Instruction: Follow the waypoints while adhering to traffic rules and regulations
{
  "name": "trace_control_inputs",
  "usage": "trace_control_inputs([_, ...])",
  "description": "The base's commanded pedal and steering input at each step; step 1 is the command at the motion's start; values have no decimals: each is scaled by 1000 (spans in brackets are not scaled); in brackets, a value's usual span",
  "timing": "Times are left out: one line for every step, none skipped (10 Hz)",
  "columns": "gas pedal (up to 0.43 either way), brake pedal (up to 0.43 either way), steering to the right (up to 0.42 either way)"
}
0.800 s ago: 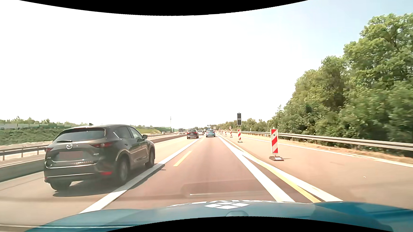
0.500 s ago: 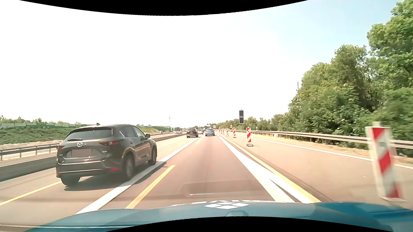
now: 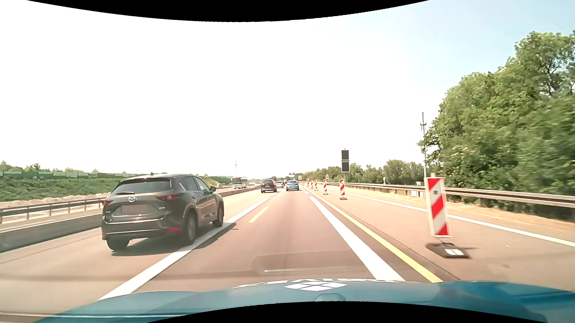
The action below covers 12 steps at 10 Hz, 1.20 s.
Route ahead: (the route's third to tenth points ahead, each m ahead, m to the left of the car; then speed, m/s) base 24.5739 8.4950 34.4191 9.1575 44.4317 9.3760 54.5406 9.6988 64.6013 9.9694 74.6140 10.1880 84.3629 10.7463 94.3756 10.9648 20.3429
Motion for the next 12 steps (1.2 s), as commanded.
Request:
trace_control_inputs([118, 0, -3])
trace_control_inputs([118, 0, -4])
trace_control_inputs([118, 0, -4])
trace_control_inputs([118, 0, -3])
trace_control_inputs([118, 0, -3])
trace_control_inputs([118, 0, -3])
trace_control_inputs([130, 0, -3])
trace_control_inputs([138, 0, -3])
trace_control_inputs([138, 0, -3])
trace_control_inputs([138, 0, -3])
trace_control_inputs([138, 0, -3])
trace_control_inputs([138, 0, -3])
